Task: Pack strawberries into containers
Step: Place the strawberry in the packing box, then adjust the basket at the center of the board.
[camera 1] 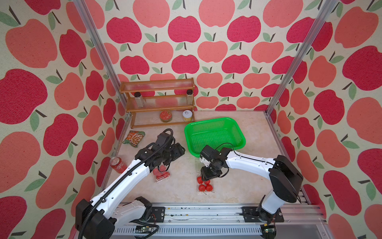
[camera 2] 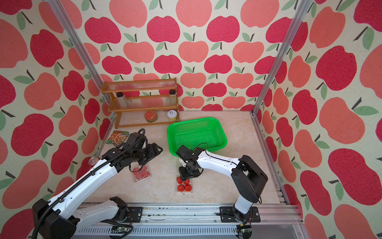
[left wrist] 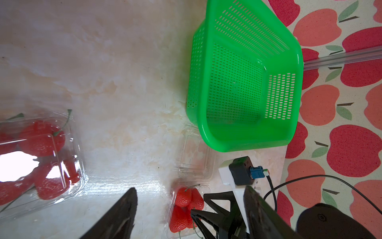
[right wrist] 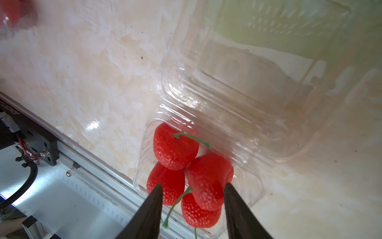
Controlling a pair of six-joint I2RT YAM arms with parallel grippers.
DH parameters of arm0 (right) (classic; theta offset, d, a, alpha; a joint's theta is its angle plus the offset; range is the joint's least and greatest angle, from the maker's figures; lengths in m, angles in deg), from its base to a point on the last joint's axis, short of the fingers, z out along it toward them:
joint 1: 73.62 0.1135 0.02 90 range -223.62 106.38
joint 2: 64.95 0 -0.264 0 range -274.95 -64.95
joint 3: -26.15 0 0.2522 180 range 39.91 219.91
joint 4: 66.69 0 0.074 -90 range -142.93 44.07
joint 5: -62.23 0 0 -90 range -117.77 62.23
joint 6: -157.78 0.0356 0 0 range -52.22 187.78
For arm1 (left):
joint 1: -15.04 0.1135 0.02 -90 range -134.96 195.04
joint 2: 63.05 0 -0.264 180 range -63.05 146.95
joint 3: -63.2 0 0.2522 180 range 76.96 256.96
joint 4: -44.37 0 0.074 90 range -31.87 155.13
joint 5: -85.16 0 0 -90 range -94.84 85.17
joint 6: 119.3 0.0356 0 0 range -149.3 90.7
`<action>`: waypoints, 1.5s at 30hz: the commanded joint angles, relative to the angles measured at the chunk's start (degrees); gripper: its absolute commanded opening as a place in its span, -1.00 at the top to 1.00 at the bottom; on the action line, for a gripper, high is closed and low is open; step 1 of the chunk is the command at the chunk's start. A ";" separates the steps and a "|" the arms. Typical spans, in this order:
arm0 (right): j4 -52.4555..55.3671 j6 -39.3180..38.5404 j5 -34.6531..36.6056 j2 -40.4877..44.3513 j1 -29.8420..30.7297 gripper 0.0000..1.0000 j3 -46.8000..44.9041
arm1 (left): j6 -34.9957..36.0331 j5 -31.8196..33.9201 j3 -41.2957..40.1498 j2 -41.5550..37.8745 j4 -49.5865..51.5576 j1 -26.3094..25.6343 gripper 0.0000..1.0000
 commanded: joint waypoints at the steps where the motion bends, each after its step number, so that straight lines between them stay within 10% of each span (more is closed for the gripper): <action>1: 1.14 -0.25 0.34 2.87 -0.36 -0.09 -0.38 | -0.45 0.62 -0.09 0.87 1.32 -0.73 -0.58; 10: 0.70 -0.20 -0.15 9.15 -5.50 -0.12 -0.16 | -0.85 -0.05 -1.95 1.39 0.37 -2.00 -0.58; 34: -4.42 -7.03 -6.67 -15.16 -14.93 -0.12 24.95 | -0.62 0.68 -3.52 -0.75 3.93 -2.18 -0.59; 45: -5.34 -4.52 -9.44 1.25 -14.93 -0.17 12.04 | 0.35 -1.72 -4.21 0.59 3.44 -3.04 -0.59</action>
